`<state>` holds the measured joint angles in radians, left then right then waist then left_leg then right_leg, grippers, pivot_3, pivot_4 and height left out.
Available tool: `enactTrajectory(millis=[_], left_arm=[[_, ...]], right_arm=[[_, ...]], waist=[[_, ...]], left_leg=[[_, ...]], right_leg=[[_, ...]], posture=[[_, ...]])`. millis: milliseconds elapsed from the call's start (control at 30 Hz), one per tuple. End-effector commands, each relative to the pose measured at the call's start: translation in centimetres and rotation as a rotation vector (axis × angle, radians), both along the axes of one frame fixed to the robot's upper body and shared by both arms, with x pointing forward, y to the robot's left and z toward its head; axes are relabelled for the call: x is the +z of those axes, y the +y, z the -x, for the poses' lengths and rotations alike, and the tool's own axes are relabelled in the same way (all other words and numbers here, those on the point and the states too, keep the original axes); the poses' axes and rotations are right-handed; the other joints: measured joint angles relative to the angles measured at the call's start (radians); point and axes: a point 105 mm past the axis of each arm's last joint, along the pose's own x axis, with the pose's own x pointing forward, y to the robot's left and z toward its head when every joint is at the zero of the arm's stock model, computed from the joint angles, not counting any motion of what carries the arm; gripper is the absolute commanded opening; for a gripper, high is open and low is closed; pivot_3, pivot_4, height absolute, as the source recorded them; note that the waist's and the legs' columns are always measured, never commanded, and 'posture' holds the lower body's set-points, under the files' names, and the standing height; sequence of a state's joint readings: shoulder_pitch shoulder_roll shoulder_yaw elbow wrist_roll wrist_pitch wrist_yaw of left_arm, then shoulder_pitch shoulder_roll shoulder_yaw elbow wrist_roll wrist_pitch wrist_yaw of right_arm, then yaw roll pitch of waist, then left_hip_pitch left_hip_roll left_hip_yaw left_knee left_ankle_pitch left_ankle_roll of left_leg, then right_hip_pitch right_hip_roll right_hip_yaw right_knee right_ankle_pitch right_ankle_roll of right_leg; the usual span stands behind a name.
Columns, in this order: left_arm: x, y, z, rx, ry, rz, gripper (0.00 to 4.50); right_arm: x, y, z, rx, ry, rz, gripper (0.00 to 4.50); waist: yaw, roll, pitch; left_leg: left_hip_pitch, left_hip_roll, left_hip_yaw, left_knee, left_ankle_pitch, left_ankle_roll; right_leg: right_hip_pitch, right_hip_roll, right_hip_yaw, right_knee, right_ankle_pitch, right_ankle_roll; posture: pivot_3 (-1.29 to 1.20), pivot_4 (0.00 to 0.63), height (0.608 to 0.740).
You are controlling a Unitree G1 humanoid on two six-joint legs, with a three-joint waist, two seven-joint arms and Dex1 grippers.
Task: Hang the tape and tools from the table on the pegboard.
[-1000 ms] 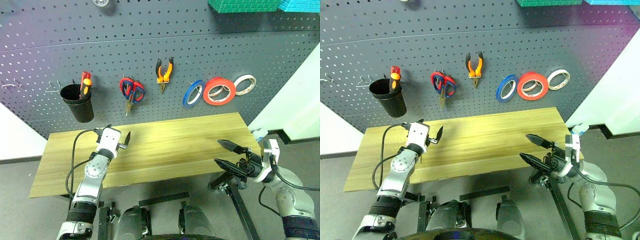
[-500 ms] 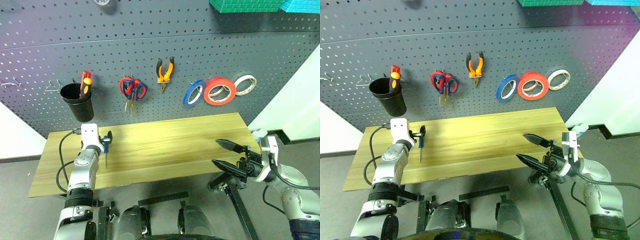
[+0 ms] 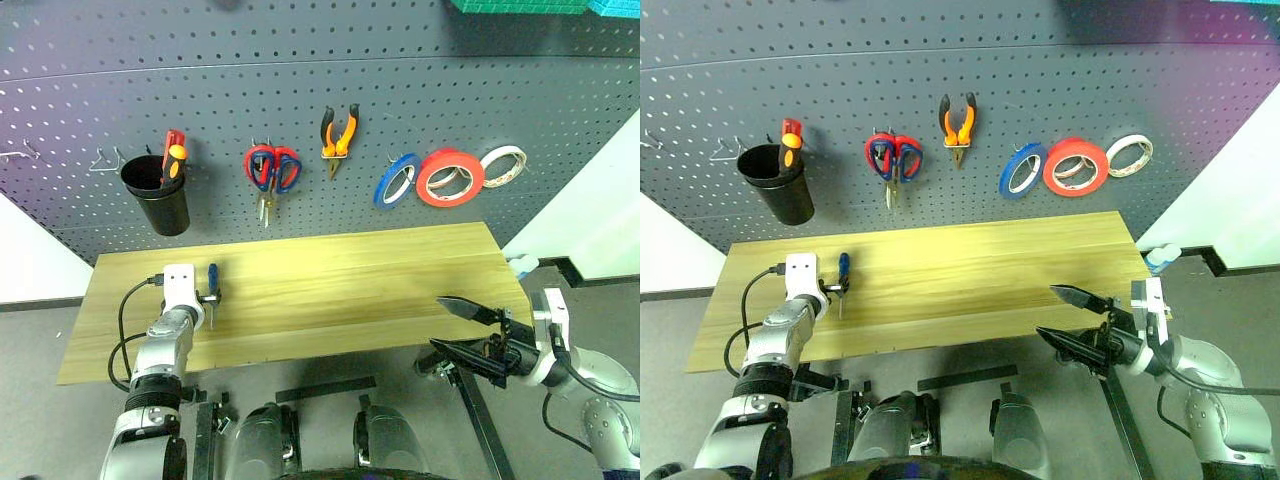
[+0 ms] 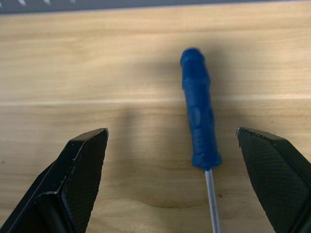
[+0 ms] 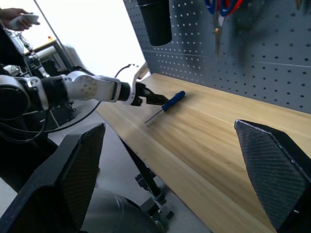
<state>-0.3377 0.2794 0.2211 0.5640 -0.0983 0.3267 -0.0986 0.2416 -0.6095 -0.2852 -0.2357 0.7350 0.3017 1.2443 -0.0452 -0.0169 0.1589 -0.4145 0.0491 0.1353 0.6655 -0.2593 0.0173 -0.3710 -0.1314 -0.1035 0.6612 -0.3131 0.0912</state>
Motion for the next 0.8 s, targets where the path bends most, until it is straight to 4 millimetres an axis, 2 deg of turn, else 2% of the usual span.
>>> enactTrajectory(millis=[33, 267, 300, 367, 533, 700, 800], left_arm=[[0.9, 0.0, -1.0, -0.02, -0.02, -0.005, 4.44], [-0.1, 0.3, -1.1, -0.027, 0.04, -0.068, 4.44], [-0.3, 0.2, -1.1, -0.03, 0.052, -0.051, 4.27], [-0.7, 0.1, -0.9, -0.024, 0.071, -0.043, 3.87], [-1.5, 0.1, -0.5, 0.013, 0.126, -0.027, 2.17], [-1.1, -0.4, -0.8, -0.006, 0.11, -0.029, 0.53], [-1.1, -0.4, -0.8, -0.011, 0.107, -0.029, 0.53]], right_arm=[[1.1, -0.3, 0.4, 0.003, -0.034, 0.002, 4.5], [1.0, -0.6, 0.8, -0.01, -0.017, 0.013, 4.5], [0.9, -0.6, 0.8, -0.013, -0.013, 0.012, 4.5], [0.8, -0.6, 1.0, -0.016, -0.008, 0.014, 4.5], [0.7, -0.6, 1.3, -0.015, -0.008, 0.03, 4.5], [0.0, -1.4, 1.3, 0.002, -0.017, 0.114, 4.5], [-0.1, -1.6, 0.9, -0.002, -0.022, 0.116, 4.5]], waist=[[0.001, 0.0, 0.005], [-0.003, 0.001, 0.027], [-0.002, 0.001, 0.032], [-0.002, 0.003, 0.035], [-0.001, 0.003, 0.036], [-0.004, 0.006, 0.041], [-0.003, 0.006, 0.042]], left_leg=[[0.0, 0.0, 0.0, 0.0, 0.0, 0.0], [-0.002, 0.0, 0.0, -0.003, 0.0, 0.002], [-0.002, 0.0, 0.0, -0.004, 0.0, 0.002], [-0.003, 0.0, 0.0, -0.004, 0.0, 0.003], [-0.004, 0.0, 0.0, -0.005, 0.0, 0.004], [-0.004, 0.0, 0.0, -0.005, -0.002, 0.002], [-0.004, 0.0, 0.0, -0.006, -0.002, 0.002]], right_leg=[[0.0, 0.0, 0.0, 0.0, 0.0, 0.0], [-0.001, -0.001, 0.0, -0.004, 0.0, 0.0], [-0.001, -0.001, 0.0, -0.005, 0.0, 0.0], [-0.002, -0.001, 0.0, -0.006, 0.0, 0.0], [-0.001, -0.001, -0.001, -0.009, 0.0, 0.0], [-0.001, -0.001, -0.001, -0.01, 0.0, 0.0], [-0.001, -0.001, -0.001, -0.01, 0.0, 0.0]], posture=[[-0.18, 0.201, 0.74], [-0.19, 0.224, 0.74], [-0.2, 0.228, 0.74], [-0.19, 0.23, 0.74], [-0.2, 0.234, 0.74], [-0.2, 0.235, 0.74], [-0.19, 0.229, 0.74]])
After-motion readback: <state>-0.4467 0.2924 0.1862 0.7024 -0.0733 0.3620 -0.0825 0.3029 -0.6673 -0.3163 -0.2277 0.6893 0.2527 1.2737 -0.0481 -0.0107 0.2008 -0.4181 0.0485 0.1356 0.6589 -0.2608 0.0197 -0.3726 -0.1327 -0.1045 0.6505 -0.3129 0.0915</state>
